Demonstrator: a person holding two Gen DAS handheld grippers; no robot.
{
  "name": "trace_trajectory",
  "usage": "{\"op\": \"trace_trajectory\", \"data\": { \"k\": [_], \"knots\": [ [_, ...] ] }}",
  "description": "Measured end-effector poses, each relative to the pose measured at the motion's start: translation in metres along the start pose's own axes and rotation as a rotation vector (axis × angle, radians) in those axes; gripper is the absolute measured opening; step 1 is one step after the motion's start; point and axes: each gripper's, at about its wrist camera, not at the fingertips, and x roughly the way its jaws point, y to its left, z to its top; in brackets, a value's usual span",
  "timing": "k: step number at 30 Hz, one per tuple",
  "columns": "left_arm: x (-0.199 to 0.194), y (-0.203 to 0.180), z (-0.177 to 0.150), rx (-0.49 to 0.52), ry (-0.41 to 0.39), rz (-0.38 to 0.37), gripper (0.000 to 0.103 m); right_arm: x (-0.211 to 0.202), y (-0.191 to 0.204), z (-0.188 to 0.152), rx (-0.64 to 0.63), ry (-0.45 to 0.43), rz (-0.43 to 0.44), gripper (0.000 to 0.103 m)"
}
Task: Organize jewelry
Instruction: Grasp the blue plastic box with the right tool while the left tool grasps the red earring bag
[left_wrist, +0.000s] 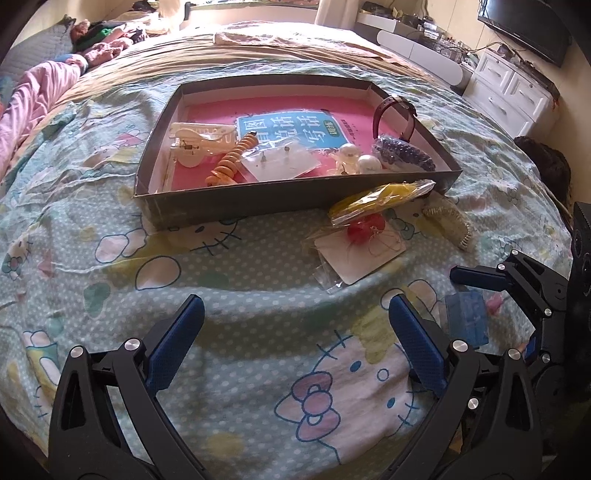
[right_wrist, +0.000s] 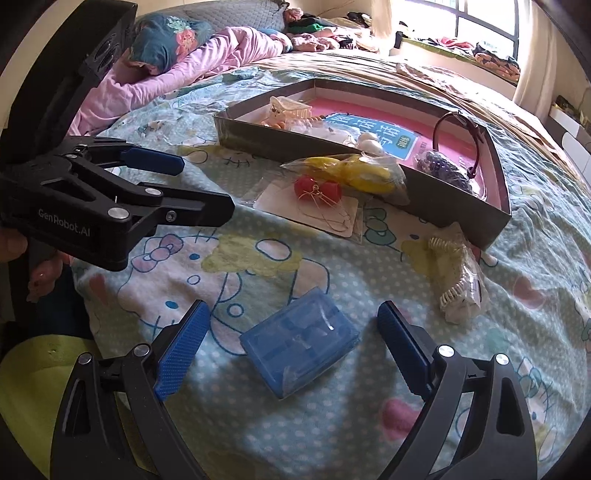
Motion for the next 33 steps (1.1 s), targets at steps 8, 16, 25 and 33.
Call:
{"op": "trace_trajectory", "data": {
  "k": [8,16,25,33],
  "knots": [
    [0.021,-0.017,0.014,0.011,0.038,-0.053,0.093,-0.011,-0.017,-0.007,0.01,-0.026,0.04,0.052],
    [0.043,-0.034,0.03,-0.019,0.061,-0.094,0.093,-0.03,-0.047,-0.015,0.117,-0.078,-0.023,0.052],
    [0.064,-0.053,0.041,-0.01,0.061,0.001,0.093,-0.054,-0.076,-0.019,0.199,-0.131,-0.1,0.052],
    [0.059,-0.053,0.037,0.031,0.038,0.021,0.085,-0.068,-0.088,-0.012,0.233,-0.181,-0.117,0.052]
  ]
}}
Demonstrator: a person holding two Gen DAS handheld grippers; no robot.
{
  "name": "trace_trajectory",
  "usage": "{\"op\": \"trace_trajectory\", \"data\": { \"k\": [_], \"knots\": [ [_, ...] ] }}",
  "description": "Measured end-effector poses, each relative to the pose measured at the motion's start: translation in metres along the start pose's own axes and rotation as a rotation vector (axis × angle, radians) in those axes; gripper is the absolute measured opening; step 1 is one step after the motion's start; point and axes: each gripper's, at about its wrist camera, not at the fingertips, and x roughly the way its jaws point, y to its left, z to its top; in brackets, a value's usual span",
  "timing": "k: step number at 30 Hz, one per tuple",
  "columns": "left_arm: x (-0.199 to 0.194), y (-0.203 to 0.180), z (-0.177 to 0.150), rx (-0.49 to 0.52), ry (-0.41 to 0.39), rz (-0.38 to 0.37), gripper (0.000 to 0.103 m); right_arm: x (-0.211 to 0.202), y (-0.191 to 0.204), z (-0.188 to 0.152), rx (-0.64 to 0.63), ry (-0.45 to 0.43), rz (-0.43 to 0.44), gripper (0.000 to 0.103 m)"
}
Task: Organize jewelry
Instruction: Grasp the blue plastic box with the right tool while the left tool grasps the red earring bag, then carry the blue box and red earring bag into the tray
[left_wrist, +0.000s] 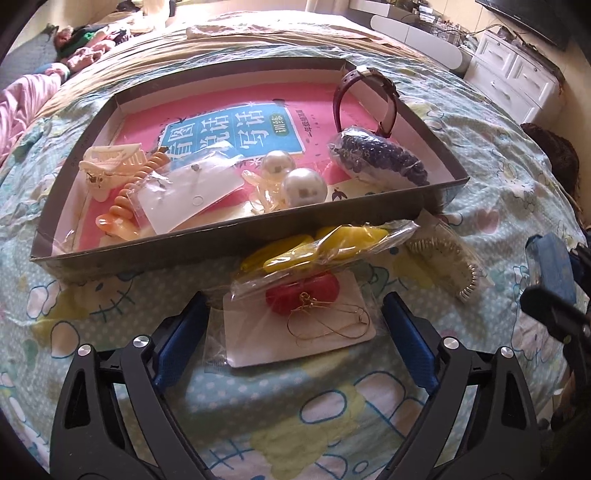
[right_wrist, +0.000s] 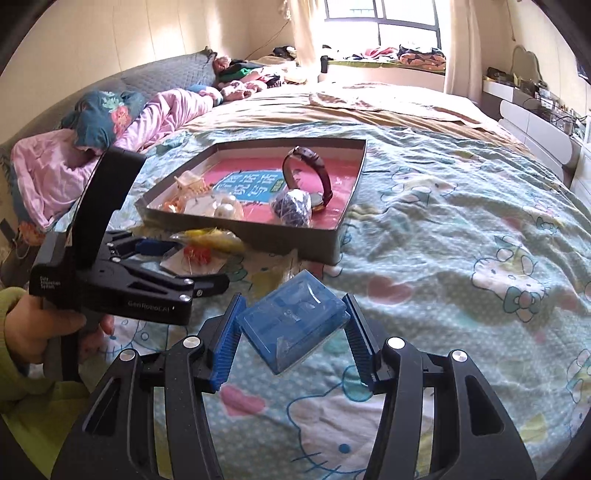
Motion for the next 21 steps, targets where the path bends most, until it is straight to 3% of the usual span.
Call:
{"op": "trace_trajectory", "data": {
  "k": [6,21],
  "knots": [
    [-0.018,0.008,-0.01,-0.002,-0.017,-0.032,0.085,-0.005,0.006,0.011,-0.013,-0.02,0.008,0.052],
    [-0.073,0.054,-0.024,-0.042,-0.117,0.026,0.085,0.009,0.055,0.046,-0.103,-0.036,0.064,0.052]
  ]
}}
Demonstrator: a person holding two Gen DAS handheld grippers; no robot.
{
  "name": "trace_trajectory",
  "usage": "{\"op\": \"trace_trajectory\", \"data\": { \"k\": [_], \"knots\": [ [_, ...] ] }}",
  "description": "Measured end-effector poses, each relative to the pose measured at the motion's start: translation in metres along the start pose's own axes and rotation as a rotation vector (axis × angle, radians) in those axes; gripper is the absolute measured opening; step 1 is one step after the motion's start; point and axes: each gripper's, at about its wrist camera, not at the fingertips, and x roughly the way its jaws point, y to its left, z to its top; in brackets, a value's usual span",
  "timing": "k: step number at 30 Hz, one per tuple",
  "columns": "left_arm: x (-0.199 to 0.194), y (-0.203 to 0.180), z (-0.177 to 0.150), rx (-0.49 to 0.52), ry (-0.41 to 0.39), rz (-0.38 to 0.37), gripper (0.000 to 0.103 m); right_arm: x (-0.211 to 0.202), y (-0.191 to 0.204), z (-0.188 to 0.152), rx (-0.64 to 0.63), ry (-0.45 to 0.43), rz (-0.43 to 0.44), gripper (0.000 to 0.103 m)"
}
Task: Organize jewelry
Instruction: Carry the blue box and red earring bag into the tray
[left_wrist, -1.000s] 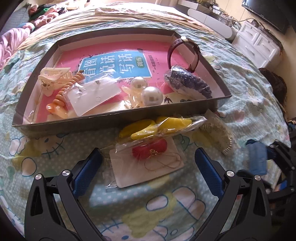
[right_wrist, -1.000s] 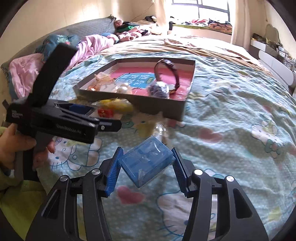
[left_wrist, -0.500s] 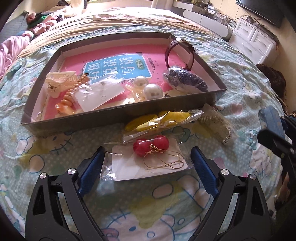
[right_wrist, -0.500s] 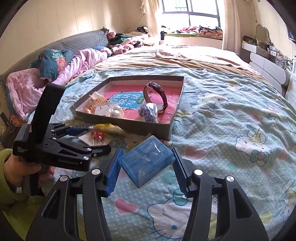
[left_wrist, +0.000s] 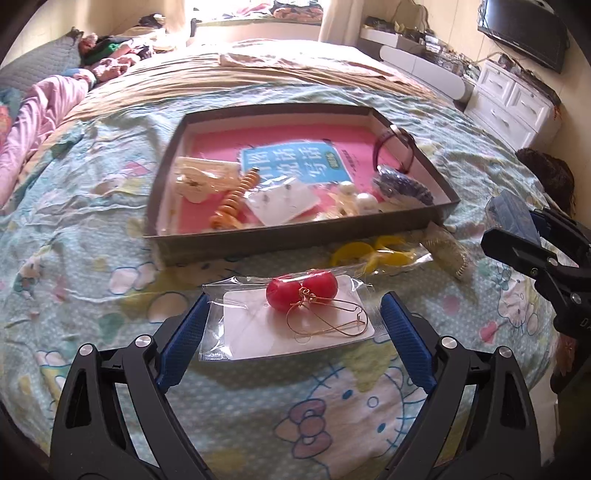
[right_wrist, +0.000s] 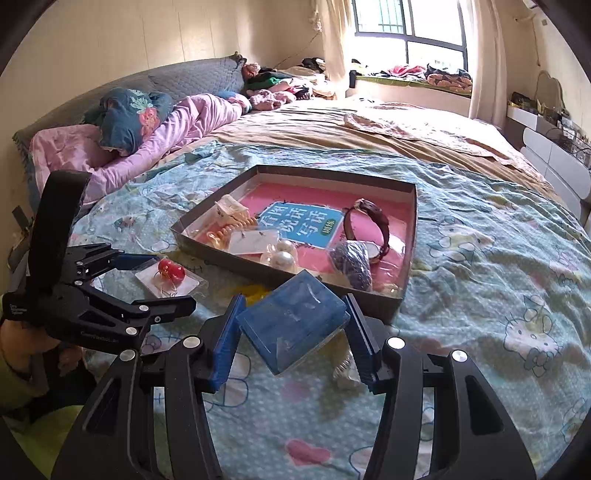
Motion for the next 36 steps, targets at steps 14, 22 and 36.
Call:
{"op": "trace_trajectory", "data": {
  "k": [14,22,36],
  "knots": [
    [-0.024,0.039,0.009,-0.068,-0.085,0.053,0.085,0.017,0.023,0.03,-0.036,-0.026,0.02,0.052],
    [-0.026,0.047,0.017,-0.075,-0.107,0.063,0.085,0.023,0.018,0.04,-0.027,-0.041,-0.004,0.052],
    [-0.021,0.046,0.038,-0.065,-0.124,0.06,0.085,0.028,-0.009,0.049,0.022,-0.056,-0.069,0.052]
  ]
}}
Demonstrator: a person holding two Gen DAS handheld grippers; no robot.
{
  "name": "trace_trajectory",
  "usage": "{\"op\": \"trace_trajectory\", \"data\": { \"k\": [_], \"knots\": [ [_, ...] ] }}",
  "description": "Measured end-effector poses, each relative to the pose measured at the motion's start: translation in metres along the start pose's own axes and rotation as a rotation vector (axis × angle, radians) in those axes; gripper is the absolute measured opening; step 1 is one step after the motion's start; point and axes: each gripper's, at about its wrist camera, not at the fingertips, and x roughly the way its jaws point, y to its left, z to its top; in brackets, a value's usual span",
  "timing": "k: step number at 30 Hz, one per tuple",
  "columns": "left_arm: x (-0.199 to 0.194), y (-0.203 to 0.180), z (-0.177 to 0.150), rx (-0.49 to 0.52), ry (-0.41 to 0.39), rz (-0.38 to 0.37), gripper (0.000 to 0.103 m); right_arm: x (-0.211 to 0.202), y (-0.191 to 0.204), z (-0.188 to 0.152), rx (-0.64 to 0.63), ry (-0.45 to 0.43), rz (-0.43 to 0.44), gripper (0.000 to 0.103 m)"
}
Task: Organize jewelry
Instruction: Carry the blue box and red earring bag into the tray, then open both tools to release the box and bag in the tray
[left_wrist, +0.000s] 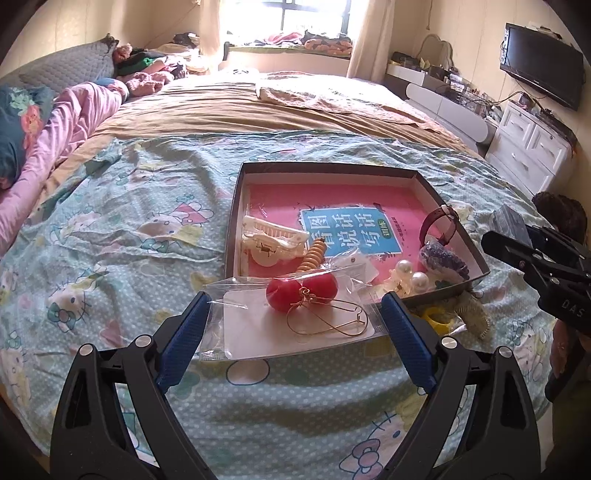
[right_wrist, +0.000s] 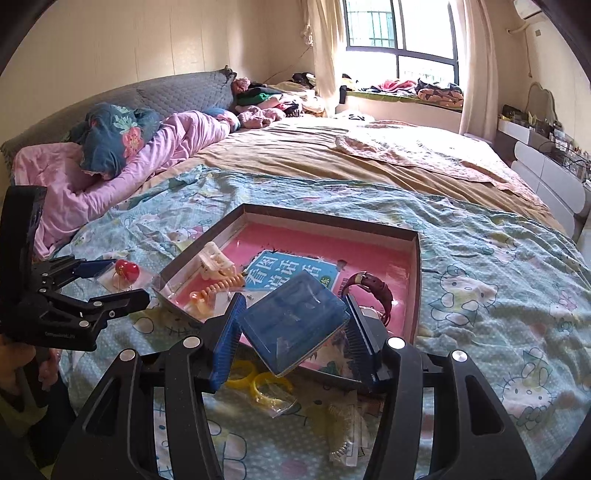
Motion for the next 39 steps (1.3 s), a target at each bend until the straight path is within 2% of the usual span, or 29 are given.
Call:
{"op": "trace_trajectory", "data": {
  "k": [18,39],
  "knots": [
    [0.035,-0.007,0.016,0.027,0.033,-0.008,0.085,0.019,-0.038,-0.01,0.068,0.047,-0.093,0.052],
    [0.068,0.0,0.017,0.007,0.066,-0.013,0.085,0.066,-0.055,-0.022,0.123,0.142,-0.118,0.052]
  ]
}}
